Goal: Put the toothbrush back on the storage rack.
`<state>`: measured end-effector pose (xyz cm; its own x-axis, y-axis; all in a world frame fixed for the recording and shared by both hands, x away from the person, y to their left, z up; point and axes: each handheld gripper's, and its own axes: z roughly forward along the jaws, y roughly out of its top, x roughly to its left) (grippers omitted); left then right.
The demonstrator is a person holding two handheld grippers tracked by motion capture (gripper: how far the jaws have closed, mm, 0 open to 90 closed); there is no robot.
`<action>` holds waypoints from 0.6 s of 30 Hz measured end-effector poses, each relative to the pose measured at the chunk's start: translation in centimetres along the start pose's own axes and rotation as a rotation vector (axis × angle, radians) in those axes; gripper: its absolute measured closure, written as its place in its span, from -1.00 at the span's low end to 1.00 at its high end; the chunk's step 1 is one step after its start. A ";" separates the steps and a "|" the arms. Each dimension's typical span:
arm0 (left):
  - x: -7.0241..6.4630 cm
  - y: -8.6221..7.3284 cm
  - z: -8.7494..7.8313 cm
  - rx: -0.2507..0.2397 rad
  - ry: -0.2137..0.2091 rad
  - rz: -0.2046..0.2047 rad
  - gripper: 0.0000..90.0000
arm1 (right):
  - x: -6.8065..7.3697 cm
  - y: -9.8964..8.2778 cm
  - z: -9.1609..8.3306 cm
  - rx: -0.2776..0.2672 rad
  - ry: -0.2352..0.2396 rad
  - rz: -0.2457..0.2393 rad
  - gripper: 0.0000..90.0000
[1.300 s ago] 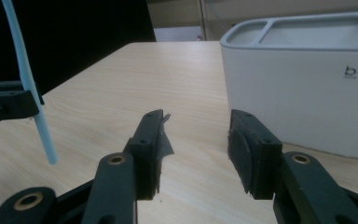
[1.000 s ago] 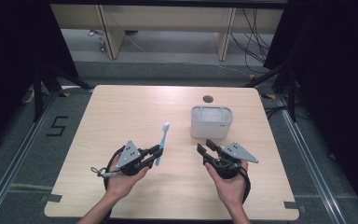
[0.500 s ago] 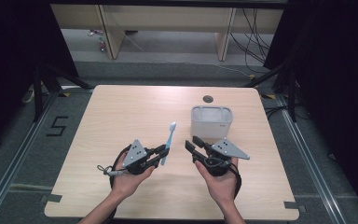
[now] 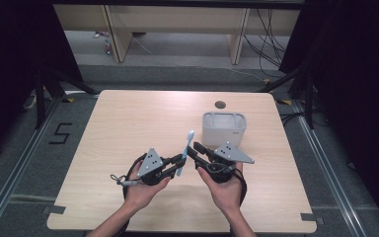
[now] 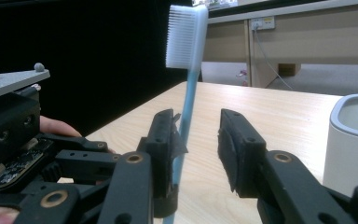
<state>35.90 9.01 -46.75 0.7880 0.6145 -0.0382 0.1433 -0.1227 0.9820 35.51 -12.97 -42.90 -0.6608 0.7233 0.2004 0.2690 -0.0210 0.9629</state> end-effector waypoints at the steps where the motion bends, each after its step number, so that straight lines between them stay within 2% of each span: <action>1: 0.0 0.0 0.0 -0.003 -0.001 -0.003 0.75 | 0.1 -0.1 0.1 0.003 0.013 0.023 0.50; 7: -0.2 0.1 0.2 -0.011 -0.003 -0.016 0.75 | 0.1 -0.2 0.2 -0.005 0.008 0.039 0.56; 8: -0.2 0.1 0.2 -0.010 -0.004 -0.014 0.75 | 0.1 -0.1 0.2 -0.006 0.004 0.016 0.58; 18: -0.5 0.3 0.4 -0.015 -0.011 -0.021 0.75 | 0.3 -0.2 0.5 -0.019 0.014 0.041 0.74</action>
<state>35.78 8.37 -46.50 0.7912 0.6085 -0.0606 0.1507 -0.0981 0.9837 35.58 -12.43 -43.11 -0.6595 0.7115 0.2424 0.2831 -0.0637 0.9570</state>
